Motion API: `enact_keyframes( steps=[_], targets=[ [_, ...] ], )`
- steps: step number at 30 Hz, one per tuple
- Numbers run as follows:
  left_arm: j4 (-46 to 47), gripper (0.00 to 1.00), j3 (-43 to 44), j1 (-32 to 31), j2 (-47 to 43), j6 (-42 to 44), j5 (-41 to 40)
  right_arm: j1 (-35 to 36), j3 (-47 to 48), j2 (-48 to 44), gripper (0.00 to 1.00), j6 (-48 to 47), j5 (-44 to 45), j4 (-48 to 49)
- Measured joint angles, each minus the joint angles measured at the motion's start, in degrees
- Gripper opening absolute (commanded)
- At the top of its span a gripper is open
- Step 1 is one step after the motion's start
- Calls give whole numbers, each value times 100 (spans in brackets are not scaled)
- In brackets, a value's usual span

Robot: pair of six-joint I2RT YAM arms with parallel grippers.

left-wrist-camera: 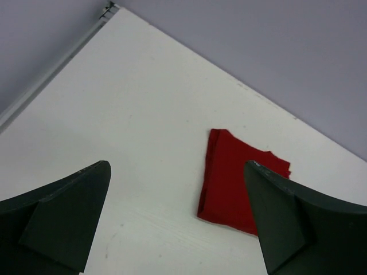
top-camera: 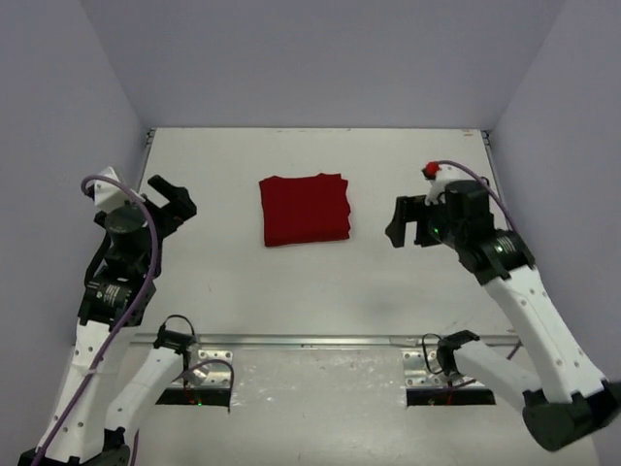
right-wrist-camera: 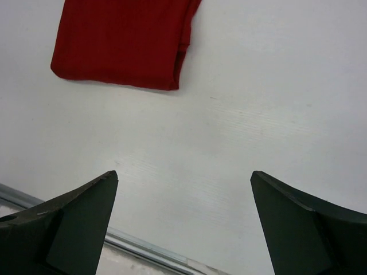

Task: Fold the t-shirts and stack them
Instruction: Smooth out wrinkles on the folded tshirt

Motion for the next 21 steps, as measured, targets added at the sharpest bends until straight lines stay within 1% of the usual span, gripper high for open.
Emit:
enact_keyframes(
  steps=[4,6,7,10,14,21],
  targets=[
    [-232,100,-595,0,-391,129,-468,-22,-459,-1836,99,-138,426,-348],
    [-350,100,-955,0,-673,173,-553,-22,-588,-2546,99,-177,636,-636],
    [-442,100,-1064,0,-800,188,-568,-17,-616,-2761,99,-188,743,-774],
    [-470,100,-1165,0,-1121,247,-616,-17,-730,-3101,99,-251,1078,-1104],
    [-396,100,-1165,0,-1482,289,-704,-17,-940,-3220,99,-289,1366,-1392],
    [-391,100,-1165,0,-1482,304,-732,-17,-1043,-3309,99,-284,1587,-1471]
  ],
)
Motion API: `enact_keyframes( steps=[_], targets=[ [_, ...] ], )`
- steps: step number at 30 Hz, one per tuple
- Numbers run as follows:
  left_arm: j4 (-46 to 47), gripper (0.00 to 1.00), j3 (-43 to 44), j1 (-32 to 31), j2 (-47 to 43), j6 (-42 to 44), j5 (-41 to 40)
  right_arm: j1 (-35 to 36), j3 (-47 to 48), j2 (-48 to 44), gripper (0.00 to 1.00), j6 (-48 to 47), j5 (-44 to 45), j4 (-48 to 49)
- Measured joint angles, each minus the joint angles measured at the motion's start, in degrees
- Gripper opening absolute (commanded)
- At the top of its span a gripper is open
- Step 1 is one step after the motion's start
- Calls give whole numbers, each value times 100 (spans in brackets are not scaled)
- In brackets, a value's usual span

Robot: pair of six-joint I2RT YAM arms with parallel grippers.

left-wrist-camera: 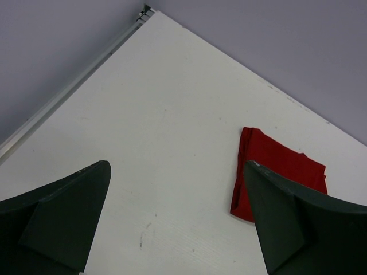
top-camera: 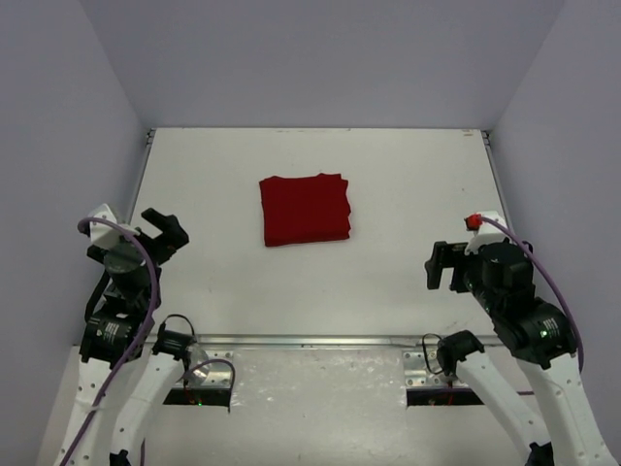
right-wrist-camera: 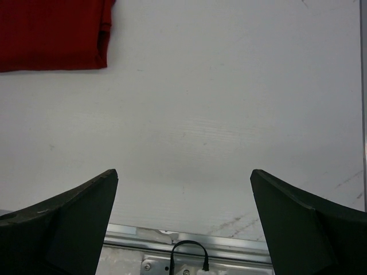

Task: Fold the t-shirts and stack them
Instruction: Smooth out wrinkles on the folded tshirt

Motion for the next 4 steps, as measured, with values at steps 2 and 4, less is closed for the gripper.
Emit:
enact_keyframes(
  steps=[2,4],
  targets=[
    [0,100,0,0,-2,0,-7,0,0,-42,99,0,42,-2],
    [0,100,0,0,-9,0,-9,0,0,-59,99,4,66,-4]
  ],
)
